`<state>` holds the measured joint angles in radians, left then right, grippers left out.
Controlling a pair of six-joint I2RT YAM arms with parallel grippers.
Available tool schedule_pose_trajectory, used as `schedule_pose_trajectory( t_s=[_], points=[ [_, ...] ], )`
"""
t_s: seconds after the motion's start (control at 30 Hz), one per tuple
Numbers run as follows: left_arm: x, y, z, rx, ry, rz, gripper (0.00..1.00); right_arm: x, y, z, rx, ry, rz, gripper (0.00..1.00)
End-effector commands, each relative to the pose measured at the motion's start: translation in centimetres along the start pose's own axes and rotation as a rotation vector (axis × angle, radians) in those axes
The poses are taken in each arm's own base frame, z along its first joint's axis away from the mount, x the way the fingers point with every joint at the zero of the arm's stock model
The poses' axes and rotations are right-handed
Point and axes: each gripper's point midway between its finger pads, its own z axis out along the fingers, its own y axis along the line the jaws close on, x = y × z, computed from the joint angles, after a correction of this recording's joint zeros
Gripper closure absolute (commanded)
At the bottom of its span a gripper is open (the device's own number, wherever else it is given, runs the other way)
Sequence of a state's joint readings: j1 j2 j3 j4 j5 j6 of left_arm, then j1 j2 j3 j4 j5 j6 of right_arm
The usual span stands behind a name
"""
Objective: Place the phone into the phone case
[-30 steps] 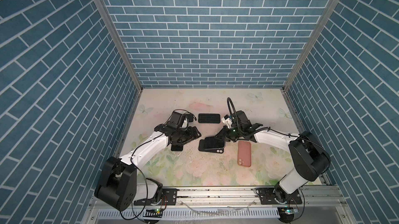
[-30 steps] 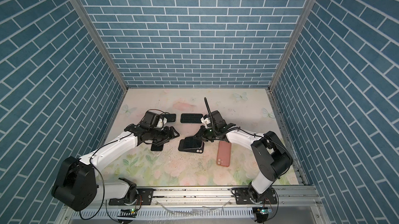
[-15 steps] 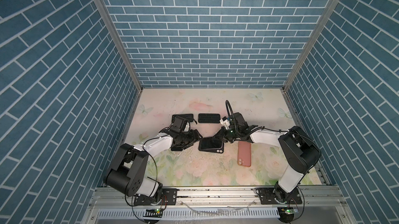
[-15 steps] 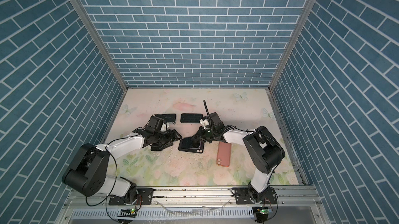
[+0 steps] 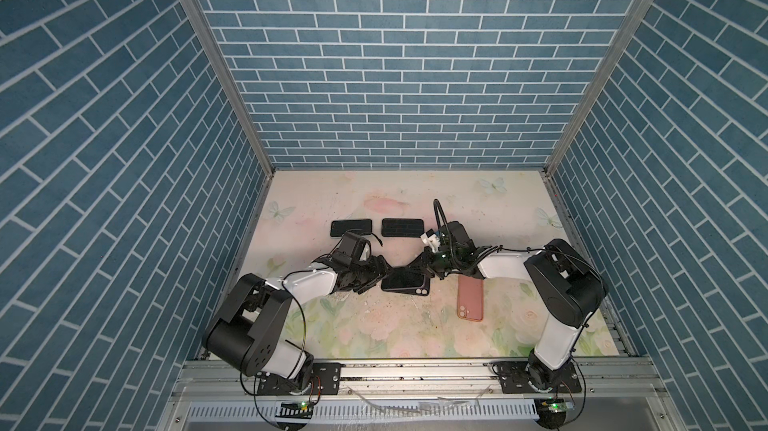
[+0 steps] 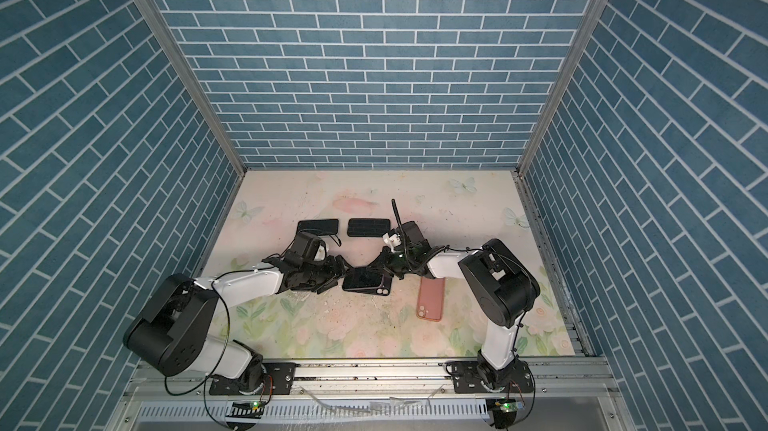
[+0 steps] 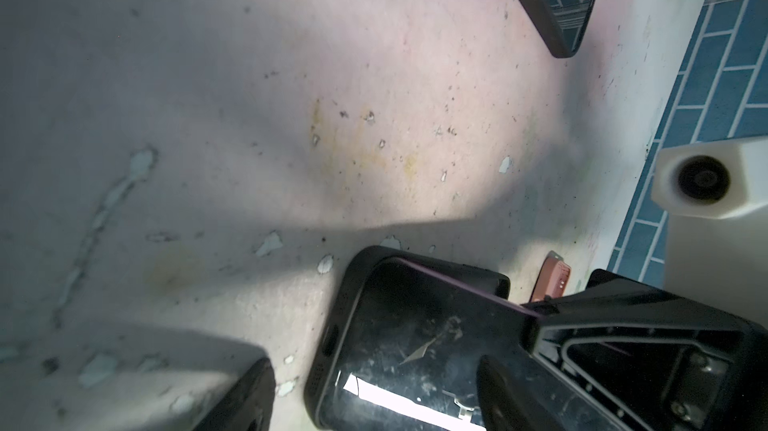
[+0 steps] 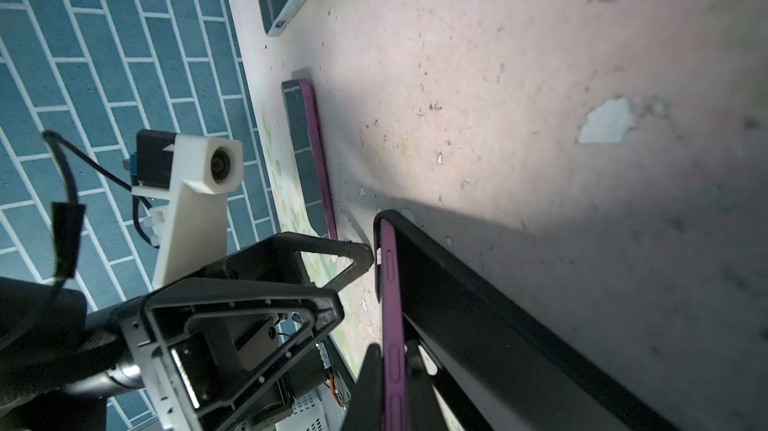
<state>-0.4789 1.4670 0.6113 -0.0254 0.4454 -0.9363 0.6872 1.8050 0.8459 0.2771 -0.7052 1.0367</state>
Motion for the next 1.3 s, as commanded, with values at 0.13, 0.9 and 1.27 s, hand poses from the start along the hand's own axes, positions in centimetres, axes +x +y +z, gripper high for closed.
schedule_pose_trajectory(
  t_s=[0.13, 0.9, 1.27],
  points=[
    [1.7, 1.8, 0.7, -0.041, 0.045, -0.044, 0.21, 1.9, -6.9, 1.0, 0.267, -0.002, -0.011, 0.96],
    [1.7, 1.6, 0.6, -0.04, 0.054, -0.036, 0.22, -1.2, -4.1, -2.3, 0.445, -0.14, -0.208, 0.02],
    [1.1, 1.2, 0.3, -0.022, 0.02, -0.036, 0.22, -3.5, -0.4, -7.7, 0.603, -0.251, -0.349, 0.01]
  ],
)
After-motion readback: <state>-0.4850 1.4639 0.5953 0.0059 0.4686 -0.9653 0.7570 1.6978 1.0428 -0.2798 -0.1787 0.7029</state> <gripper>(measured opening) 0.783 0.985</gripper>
